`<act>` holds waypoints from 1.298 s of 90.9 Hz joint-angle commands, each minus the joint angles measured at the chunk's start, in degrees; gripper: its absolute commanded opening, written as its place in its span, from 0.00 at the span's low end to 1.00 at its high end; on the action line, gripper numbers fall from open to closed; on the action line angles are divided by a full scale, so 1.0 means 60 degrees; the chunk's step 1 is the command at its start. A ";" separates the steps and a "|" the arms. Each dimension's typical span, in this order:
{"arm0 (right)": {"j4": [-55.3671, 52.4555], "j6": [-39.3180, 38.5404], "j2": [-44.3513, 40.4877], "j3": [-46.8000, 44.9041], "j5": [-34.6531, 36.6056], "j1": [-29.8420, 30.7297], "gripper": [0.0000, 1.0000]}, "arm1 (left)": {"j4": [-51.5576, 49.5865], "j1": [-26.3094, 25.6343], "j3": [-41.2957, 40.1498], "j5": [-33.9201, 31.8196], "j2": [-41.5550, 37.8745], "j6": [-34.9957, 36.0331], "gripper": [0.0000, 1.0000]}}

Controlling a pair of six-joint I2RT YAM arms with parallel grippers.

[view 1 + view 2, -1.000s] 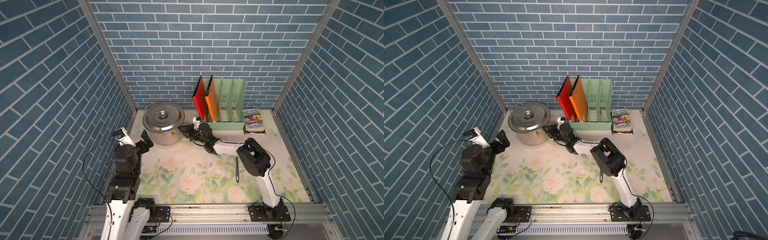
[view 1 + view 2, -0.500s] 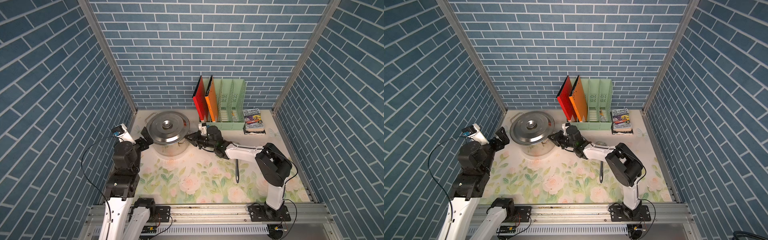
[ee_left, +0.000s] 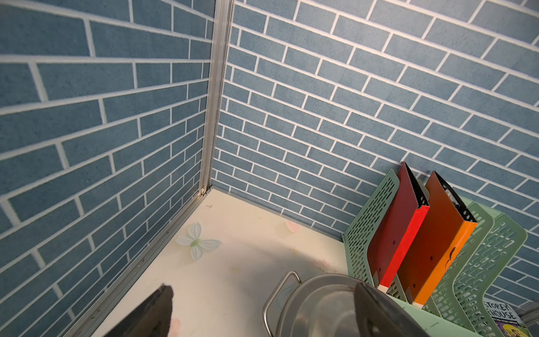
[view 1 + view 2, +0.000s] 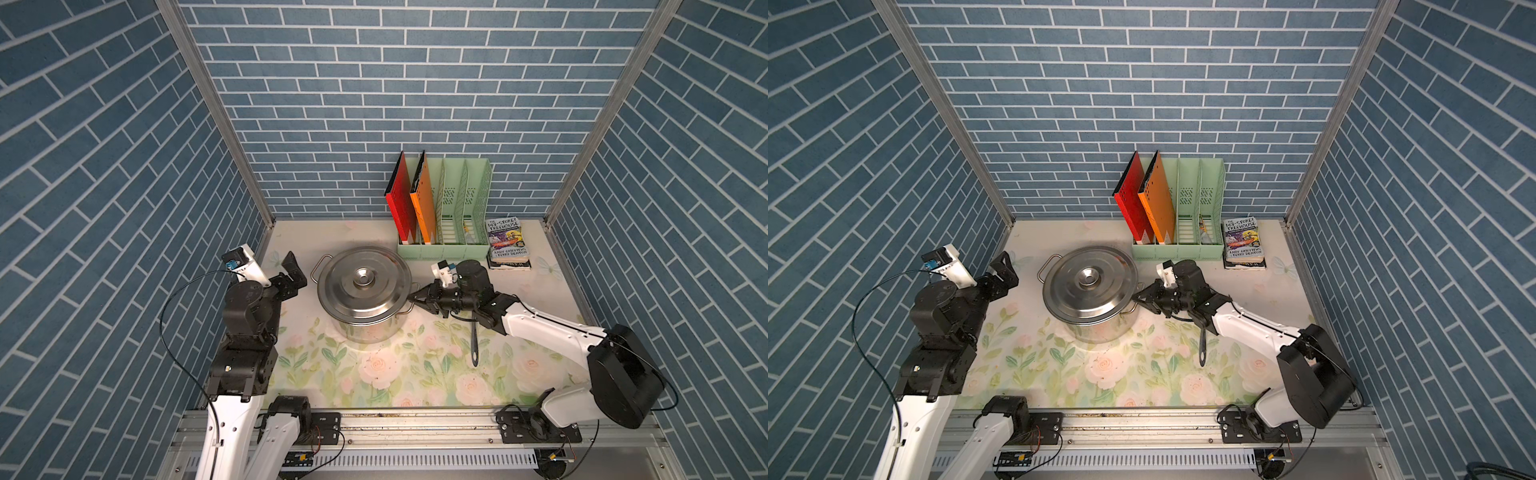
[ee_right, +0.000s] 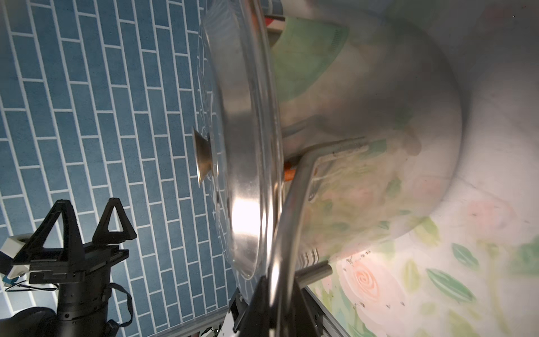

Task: Stir the soup with a spoon
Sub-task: Move the pan to the center of the board.

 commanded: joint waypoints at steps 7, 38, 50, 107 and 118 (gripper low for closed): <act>-0.1607 -0.2976 -0.1181 -0.0136 -0.1199 -0.1147 0.00 | 0.0005 -0.0019 -0.0166 0.0437 0.0001 0.0044 1.00; -0.4773 -0.6033 -0.1515 0.0159 -0.2675 -0.3119 0.00 | 0.0041 -0.0019 -0.0341 0.0797 0.0404 0.0008 1.00; -0.5448 -0.6872 -0.1278 0.0243 -0.2826 -0.3500 0.00 | 0.0175 -0.0019 -0.0605 0.0982 0.0539 -0.0156 1.00; -0.6528 -0.8214 -0.0488 0.1111 -0.1856 -0.3992 0.24 | 0.2703 -0.0034 -0.1676 0.4100 0.2668 -0.1552 1.00; -0.6536 -0.8101 -0.0501 0.1332 -0.1643 -0.4007 0.32 | 0.3723 -0.0060 -0.1854 0.5347 0.3438 -0.2076 1.00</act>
